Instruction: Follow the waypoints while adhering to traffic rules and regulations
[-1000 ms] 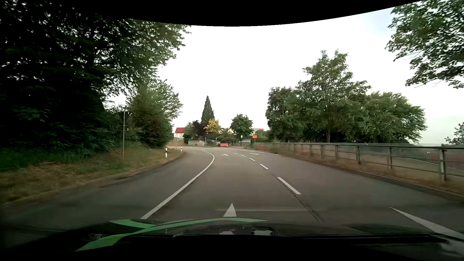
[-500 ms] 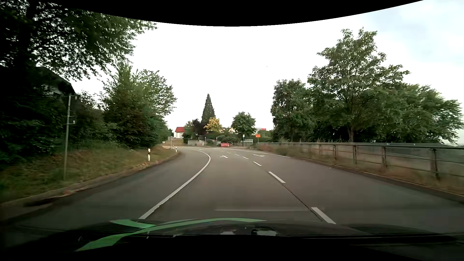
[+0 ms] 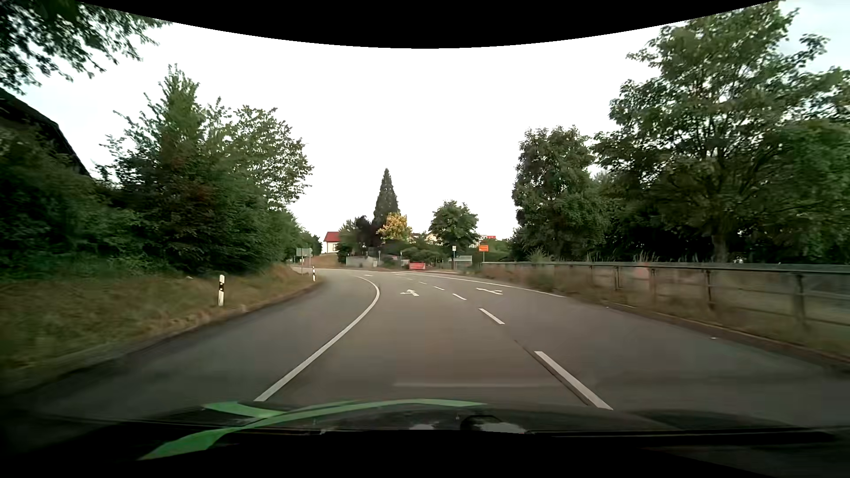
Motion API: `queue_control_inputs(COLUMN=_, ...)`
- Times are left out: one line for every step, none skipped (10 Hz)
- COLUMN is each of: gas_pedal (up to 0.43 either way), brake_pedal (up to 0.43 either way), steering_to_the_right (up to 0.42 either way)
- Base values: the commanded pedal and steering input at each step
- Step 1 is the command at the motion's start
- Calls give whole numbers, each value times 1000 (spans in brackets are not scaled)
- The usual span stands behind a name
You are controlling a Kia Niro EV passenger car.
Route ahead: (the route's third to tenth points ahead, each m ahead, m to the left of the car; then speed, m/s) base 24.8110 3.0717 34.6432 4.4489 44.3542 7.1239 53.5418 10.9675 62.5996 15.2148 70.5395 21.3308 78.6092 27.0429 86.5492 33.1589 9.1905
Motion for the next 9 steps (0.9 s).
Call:
queue_control_inputs(gas_pedal=228, brake_pedal=0, steering_to_the_right=-33)
queue_control_inputs(gas_pedal=228, brake_pedal=0, steering_to_the_right=-37)
queue_control_inputs(gas_pedal=228, brake_pedal=0, steering_to_the_right=-39)
queue_control_inputs(gas_pedal=228, brake_pedal=0, steering_to_the_right=-39)
queue_control_inputs(gas_pedal=228, brake_pedal=0, steering_to_the_right=-39)
queue_control_inputs(gas_pedal=228, brake_pedal=0, steering_to_the_right=-39)
queue_control_inputs(gas_pedal=228, brake_pedal=0, steering_to_the_right=-39)
queue_control_inputs(gas_pedal=228, brake_pedal=0, steering_to_the_right=-38)
queue_control_inputs(gas_pedal=228, brake_pedal=0, steering_to_the_right=-38)
